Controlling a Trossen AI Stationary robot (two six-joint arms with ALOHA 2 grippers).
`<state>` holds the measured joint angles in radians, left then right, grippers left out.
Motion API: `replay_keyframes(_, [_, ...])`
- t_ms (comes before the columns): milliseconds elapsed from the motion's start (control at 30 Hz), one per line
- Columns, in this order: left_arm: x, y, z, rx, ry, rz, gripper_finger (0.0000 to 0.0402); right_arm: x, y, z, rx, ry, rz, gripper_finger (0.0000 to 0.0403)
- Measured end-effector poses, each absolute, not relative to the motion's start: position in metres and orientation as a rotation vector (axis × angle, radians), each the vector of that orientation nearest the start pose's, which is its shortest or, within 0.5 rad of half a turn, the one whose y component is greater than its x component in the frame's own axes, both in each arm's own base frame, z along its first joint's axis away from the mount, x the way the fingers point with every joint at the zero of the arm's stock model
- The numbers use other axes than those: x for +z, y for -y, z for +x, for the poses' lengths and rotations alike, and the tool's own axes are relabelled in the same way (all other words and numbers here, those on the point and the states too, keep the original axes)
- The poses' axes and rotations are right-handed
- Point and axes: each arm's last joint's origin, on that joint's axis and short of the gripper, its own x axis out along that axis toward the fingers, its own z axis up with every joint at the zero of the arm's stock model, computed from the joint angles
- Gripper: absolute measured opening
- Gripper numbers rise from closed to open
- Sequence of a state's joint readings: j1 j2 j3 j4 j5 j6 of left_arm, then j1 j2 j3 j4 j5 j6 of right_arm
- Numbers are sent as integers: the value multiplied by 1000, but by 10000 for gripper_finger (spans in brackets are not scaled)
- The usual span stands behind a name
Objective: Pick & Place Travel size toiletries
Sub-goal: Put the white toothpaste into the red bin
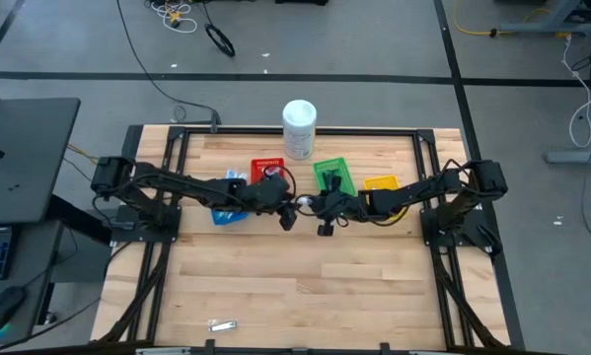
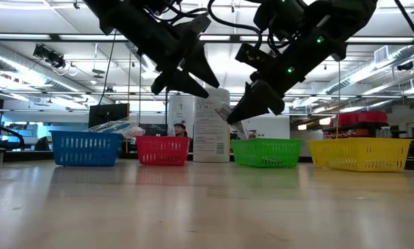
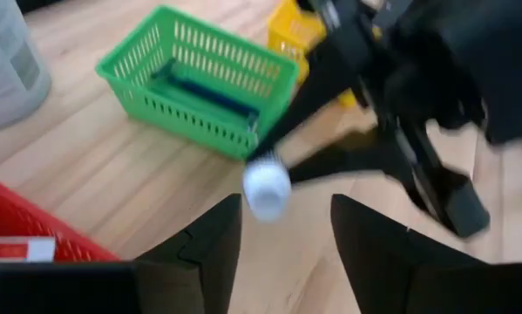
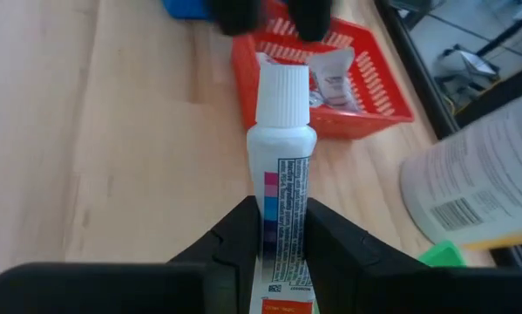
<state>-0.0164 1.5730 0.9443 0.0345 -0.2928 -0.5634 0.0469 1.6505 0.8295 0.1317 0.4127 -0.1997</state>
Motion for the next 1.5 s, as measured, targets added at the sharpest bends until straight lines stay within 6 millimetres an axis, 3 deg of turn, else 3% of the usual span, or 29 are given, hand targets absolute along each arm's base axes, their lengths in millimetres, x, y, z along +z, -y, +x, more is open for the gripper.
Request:
replay_keyframes(167, [221,-10,335,414,-472,-469,203,169,-4,326,-267,-693,-338,92])
replay_keyframes(467, [220,-12,334,426,-480,-459,193,176,-4,330,-275,-615,-324,92])
replay_keyframes(633, [220,-12,334,424,-477,-447,165,176,-5,331,-275,-612,-324,92])
replay_keyframes(967, [221,-12,335,402,-480,-458,69,177,-4,331,-278,-598,-321,92])
replay_keyframes(1267, [221,-12,335,399,-483,-439,97,177,-4,332,-278,-594,-318,93])
replay_keyframes(1500, [220,-17,334,400,-491,-447,67,178,3,333,-211,-573,-230,120])
